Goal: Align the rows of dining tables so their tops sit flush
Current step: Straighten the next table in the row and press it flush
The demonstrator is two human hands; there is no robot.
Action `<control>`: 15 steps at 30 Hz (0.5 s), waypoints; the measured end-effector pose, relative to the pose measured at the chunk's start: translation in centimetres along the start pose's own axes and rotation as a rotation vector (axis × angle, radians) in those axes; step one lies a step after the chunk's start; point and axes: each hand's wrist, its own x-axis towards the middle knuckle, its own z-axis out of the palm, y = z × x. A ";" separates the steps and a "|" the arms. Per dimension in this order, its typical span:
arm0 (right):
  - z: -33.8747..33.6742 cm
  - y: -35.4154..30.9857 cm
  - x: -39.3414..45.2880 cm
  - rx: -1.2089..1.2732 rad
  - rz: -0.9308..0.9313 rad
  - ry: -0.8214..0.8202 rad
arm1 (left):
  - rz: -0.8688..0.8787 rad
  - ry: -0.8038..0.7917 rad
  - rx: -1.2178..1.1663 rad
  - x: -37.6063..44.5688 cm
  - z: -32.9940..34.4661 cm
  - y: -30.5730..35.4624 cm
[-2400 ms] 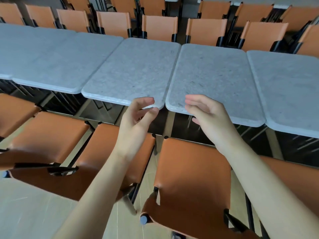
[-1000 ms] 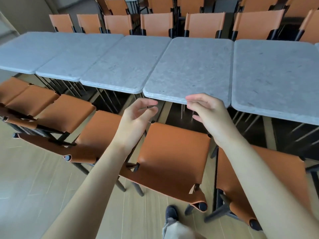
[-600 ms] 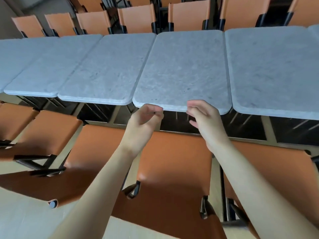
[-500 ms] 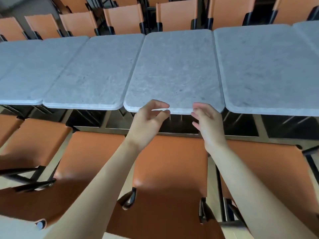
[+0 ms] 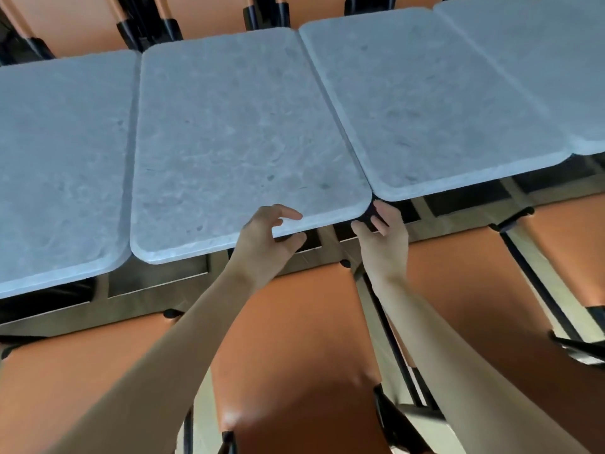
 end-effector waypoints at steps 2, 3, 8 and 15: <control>0.9 0.9 1.3 0.013 0.035 0.093 | 0.011 -0.022 0.057 1.9 -0.4 -1.8; 1.3 1.4 2.1 0.030 0.063 0.154 | 0.015 -0.033 0.081 2.9 -0.5 -2.7; 3.3 3.6 7.3 0.134 0.135 0.463 | 0.034 -0.052 0.179 7.6 -0.4 -7.3; 7.5 6.1 14.9 0.460 0.289 0.764 | 0.111 -0.095 0.489 12.4 0.6 -11.8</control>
